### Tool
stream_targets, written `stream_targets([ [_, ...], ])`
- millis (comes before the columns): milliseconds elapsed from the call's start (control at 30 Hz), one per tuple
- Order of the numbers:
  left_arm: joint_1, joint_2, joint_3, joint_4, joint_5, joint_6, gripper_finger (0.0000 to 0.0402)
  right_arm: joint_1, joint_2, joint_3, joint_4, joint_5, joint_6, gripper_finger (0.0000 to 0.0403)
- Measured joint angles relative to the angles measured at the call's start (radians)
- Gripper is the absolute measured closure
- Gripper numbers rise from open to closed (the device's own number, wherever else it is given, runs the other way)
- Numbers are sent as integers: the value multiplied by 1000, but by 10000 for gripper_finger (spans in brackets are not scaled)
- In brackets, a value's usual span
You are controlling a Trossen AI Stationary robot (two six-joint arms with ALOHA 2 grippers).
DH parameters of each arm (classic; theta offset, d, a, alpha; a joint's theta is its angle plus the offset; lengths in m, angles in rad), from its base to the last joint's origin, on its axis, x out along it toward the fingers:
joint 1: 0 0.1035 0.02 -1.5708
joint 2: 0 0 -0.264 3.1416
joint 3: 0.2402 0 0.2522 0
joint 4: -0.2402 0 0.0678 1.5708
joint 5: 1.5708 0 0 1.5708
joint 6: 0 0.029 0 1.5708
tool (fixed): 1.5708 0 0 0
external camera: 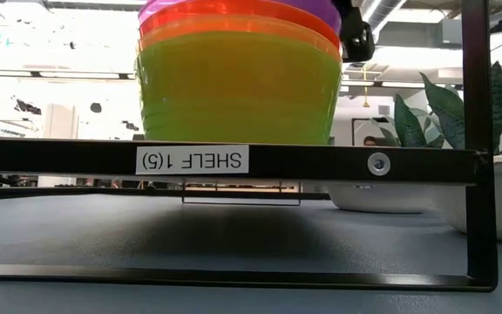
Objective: Place and stack bowls onto a shelf
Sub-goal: Stack the violet bowl on top of the orange bowl on the shelf, then remove the top white bowl from the stacked bowl
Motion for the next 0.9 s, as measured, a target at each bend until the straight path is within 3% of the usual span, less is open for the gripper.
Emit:
stream_targets([
  [167,0,0,0,-10,0,0,219,-10,-12,0,-8,-26,6,221],
  [333,0,0,0,-16,2,-8,219,-20,-50,31,-54,11,2,208],
  [500,0,0,0,-17,27,-34,219,-25,-122,61,-235,124,-26,212],
  [767,0,0,0,-18,53,-54,219,-33,-187,45,-654,395,32,212],
  [900,0,0,0,-18,53,-55,219,-38,-193,-60,-601,403,0,207],
])
